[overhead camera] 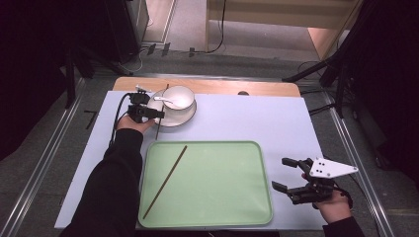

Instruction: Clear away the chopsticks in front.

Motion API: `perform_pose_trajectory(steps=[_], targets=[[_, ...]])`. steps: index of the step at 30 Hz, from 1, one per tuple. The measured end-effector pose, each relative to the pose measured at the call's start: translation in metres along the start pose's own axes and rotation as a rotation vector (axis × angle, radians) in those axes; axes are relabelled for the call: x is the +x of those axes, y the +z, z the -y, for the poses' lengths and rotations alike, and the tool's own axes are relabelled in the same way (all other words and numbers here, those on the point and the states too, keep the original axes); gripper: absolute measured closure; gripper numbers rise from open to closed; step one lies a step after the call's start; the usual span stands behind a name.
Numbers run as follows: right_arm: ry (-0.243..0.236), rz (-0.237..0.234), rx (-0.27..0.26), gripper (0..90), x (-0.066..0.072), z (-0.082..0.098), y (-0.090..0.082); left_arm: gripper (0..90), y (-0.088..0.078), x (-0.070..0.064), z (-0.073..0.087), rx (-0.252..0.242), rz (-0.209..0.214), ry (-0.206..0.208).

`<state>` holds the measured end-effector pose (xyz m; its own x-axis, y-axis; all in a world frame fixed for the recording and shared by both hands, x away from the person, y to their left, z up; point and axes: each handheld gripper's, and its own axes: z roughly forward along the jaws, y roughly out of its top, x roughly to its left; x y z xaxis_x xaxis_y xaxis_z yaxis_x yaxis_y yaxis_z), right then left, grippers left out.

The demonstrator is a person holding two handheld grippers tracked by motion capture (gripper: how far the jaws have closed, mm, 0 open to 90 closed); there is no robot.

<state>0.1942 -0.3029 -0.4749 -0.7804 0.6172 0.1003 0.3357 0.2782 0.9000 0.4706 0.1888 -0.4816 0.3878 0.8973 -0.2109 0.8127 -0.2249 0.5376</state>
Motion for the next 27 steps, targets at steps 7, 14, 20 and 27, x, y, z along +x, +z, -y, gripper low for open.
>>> perform_pose_trajectory(steps=[7,14,20,27], targets=[[0.002,0.0,0.0,16.4,0.0,0.0,-0.001,72.1,0.008,-0.003,-0.003,0.0,-0.004,-0.023],[0.002,0.002,-0.003,16.3,0.001,0.001,-0.001,82.2,0.011,-0.003,-0.004,-0.006,-0.027,-0.076],[0.003,0.0,-0.001,16.3,0.0,0.001,-0.001,86.1,0.009,0.0,-0.005,-0.006,-0.025,-0.098],[0.004,-0.001,-0.001,16.4,0.0,0.001,-0.001,86.6,-0.003,0.006,-0.008,-0.022,-0.018,-0.121]])
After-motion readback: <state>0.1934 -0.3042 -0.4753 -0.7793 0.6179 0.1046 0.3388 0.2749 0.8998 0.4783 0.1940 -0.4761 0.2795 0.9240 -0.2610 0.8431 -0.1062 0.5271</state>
